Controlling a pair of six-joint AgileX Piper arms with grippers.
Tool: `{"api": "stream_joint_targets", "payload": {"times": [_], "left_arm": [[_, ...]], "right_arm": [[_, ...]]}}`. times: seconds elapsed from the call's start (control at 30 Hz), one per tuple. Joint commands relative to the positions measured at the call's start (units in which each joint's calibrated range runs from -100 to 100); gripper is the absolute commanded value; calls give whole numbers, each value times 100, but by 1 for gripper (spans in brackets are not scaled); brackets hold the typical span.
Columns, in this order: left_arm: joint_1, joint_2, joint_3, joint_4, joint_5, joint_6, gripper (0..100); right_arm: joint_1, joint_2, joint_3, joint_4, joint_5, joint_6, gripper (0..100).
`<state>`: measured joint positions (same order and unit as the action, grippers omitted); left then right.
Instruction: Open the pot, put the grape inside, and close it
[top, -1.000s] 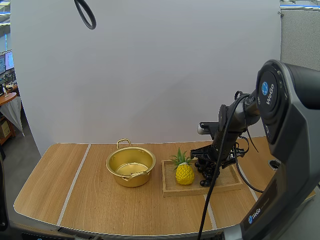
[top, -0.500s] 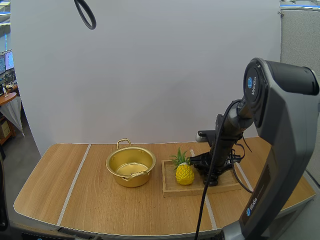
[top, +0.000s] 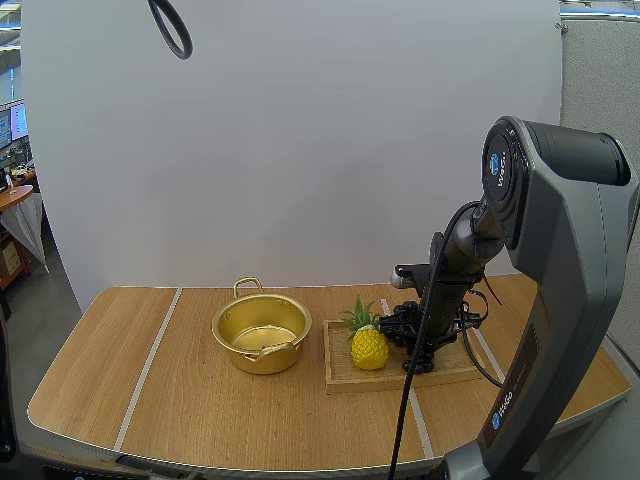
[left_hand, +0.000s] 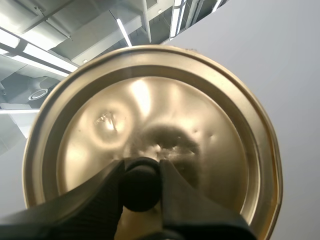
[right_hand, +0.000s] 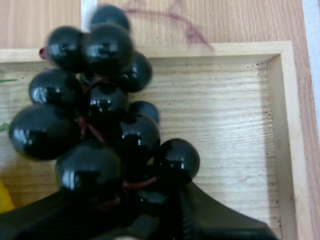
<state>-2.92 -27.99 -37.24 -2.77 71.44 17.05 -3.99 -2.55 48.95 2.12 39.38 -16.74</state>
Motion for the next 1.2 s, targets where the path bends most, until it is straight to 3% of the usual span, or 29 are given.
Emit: {"api": "stream_joint_targets", "payload": {"times": [0.0, 0.2, 0.4, 0.63, 0.93, 1.17], "left_arm": [[-21, -14, -44, 79, -217, -31, 0], [-21, -14, -44, 79, -217, -31, 0], [-21, -14, -44, 79, -217, -31, 0], [-21, -14, -44, 79, -217, -31, 0], [-21, -14, -44, 79, -217, -31, 0], [-21, -14, -44, 79, -217, -31, 0]], "right_arm": [[-23, -6, -30, -33, 274, -41, 0], [-23, -466, -30, -33, 356, -41, 0], [-23, -1836, -105, -33, 533, -41, 0], [29, -2957, -1043, 32, 1894, -239, 0], [632, -3364, -2073, 496, 3052, -585, 0], [1357, -3350, -2282, 731, 3058, -593, 0]]}}
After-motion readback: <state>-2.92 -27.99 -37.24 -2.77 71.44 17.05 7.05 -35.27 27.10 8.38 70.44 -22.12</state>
